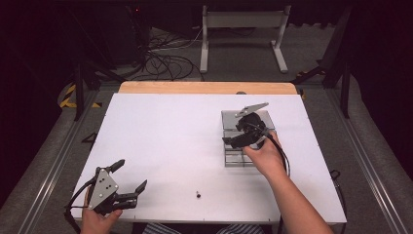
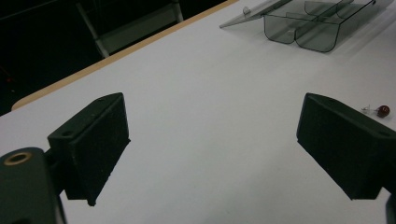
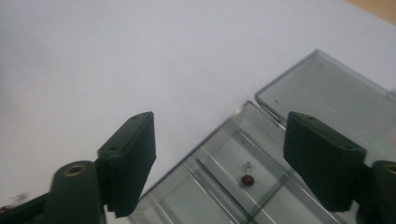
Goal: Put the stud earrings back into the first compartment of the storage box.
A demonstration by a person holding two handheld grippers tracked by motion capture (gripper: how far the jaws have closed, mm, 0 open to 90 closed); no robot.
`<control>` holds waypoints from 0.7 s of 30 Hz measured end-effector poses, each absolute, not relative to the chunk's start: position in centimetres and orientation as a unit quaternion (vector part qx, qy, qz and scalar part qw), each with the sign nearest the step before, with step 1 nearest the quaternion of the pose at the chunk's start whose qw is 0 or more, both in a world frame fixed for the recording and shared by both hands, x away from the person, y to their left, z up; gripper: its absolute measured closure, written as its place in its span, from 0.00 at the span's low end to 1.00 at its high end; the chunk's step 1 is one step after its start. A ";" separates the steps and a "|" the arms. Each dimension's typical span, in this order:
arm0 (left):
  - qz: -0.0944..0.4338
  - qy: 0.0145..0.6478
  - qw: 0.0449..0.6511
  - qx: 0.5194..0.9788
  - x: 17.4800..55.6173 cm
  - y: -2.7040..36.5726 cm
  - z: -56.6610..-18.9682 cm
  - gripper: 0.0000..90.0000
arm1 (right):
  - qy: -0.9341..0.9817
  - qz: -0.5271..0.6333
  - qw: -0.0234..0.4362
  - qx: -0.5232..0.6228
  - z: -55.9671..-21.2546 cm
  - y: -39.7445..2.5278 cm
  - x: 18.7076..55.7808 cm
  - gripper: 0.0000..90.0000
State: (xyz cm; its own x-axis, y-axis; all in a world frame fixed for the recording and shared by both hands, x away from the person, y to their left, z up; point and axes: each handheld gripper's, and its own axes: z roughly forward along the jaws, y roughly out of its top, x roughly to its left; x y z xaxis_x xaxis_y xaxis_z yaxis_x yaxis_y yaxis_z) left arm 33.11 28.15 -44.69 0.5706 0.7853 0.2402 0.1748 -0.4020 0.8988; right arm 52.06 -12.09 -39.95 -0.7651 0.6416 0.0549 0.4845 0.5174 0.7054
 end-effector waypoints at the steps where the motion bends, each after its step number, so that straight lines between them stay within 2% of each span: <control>1: 0.341 0.314 0.448 0.764 33.1 28.1 -44.7 0.11 | 0.862 0.381 0.107 0.315 -39.5 -12.1 51.6 0.24; 10: 0.341 0.314 0.448 0.764 33.1 28.1 -44.7 0.11 | 0.864 0.418 0.128 0.250 -37.5 -11.0 48.1 0.07; 21: 0.340 0.315 0.449 0.764 33.0 28.1 -44.7 0.11 | 0.867 0.442 0.136 0.185 -37.3 -9.4 44.7 0.00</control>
State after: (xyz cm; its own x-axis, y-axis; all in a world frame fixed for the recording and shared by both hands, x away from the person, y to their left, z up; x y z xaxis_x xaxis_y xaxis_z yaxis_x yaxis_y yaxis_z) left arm 33.03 28.11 -44.68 0.5698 0.7870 0.2367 0.1753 -0.3978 0.9006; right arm 44.70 -9.45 -37.25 -0.8945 0.4411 -0.0733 0.2001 0.5416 0.8165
